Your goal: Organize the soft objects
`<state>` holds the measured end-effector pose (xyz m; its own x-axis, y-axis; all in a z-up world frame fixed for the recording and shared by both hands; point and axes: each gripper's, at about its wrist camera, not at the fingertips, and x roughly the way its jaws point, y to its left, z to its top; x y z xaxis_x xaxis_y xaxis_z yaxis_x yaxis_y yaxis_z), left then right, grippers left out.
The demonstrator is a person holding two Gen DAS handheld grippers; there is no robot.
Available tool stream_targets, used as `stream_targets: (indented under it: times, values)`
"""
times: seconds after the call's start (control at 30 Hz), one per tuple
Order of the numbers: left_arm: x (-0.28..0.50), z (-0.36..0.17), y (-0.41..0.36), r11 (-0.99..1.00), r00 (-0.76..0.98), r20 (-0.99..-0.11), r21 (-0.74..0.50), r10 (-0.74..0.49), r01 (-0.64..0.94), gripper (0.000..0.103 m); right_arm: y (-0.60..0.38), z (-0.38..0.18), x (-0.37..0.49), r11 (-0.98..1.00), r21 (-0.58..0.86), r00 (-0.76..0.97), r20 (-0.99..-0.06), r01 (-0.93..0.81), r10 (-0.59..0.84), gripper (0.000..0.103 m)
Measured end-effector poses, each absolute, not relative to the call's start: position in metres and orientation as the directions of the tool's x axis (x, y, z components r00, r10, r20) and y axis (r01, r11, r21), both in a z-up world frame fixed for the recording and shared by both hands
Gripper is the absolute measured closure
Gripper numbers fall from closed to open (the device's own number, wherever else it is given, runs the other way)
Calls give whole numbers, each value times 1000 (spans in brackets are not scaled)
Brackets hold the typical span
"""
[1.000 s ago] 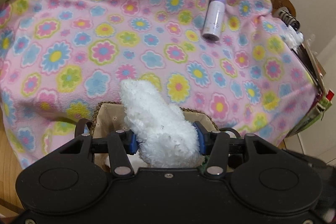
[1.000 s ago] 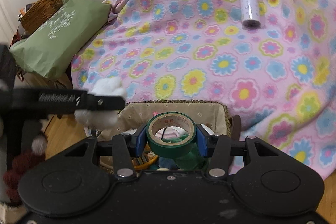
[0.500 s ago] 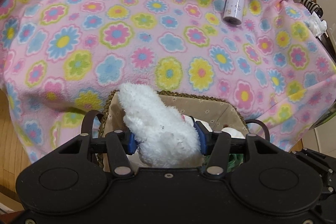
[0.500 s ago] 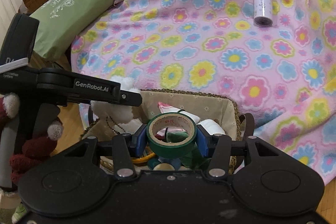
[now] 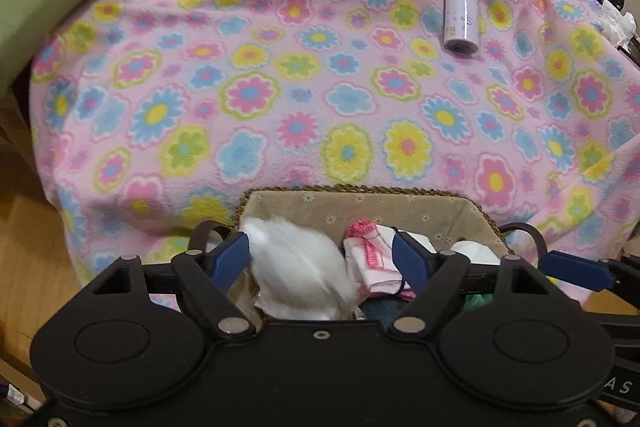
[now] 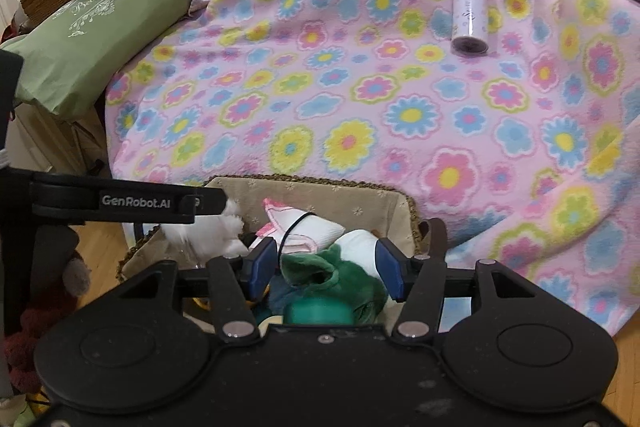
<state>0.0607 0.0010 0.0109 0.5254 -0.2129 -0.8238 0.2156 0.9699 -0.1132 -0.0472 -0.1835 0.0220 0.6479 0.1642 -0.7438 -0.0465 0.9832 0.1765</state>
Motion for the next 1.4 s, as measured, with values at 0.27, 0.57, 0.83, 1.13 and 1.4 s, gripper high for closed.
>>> stream_targets:
  times: [0.27,0.57,0.83,1.13,1.4]
  values:
    - [42,20,-1,983,587,-798,-36,-138,182,26,-189,25,-54,993,119,679,-731,21,73,26]
    - [22,32,-3,984,634,-764,-7,-119,176,16,-197,29,-62,990,106,694,-720,89,14,3]
    - [12,33,-8,981,627,-770,5,-121,194,15,-196,32,-65,988,94,700,-714,122,-19,0]
    - [6,36,-6,985,634,-767,15,-98,170,15,-192,27,-63,989,43,649,-758,143,-60,0]
    - [6,30,-8,987,617,-784,36,-69,155,14,-193,27,-63,988,48,643,-764,144,-57,0]
